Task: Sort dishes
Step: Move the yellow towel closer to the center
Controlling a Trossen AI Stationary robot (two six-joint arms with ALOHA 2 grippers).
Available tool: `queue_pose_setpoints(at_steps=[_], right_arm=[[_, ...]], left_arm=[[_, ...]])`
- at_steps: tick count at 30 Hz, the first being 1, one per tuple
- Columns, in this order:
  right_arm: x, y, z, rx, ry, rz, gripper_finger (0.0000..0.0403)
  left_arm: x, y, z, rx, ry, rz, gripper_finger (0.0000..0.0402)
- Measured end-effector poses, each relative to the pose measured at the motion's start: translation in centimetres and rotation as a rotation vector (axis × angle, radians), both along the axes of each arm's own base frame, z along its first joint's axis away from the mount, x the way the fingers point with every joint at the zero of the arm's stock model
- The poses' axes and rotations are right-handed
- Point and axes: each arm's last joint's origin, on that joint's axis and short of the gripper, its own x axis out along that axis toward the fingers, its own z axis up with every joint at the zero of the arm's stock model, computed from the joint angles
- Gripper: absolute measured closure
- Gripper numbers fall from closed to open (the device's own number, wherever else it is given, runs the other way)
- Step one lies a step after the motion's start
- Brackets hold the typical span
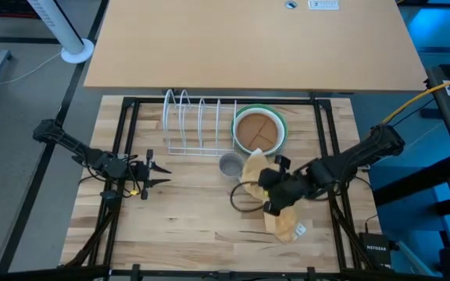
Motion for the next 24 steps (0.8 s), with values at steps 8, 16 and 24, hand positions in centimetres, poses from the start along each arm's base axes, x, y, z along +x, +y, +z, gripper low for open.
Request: queue_pose_setpoints(at_steps=[8, 16, 24], right_arm=[[2.6, 1.6, -5.0, -0.09, 0.171, 0.02, 0.0398], [4.3, 2.1, -8.7, -0.127, 0.304, 0.065, 0.0346], [5.2, 0.6, -9.2, -0.054, 0.348, 0.028, 0.0247]], left_arm=[[0.0, 0.0, 0.0, -0.042, -0.001, 0.01, 0.0289], [0.0, 0.0, 0.0, -0.054, -0.002, 0.012, 0.0289], [0.0, 0.0, 0.0, -0.055, -0.002, 0.013, 0.0289]])
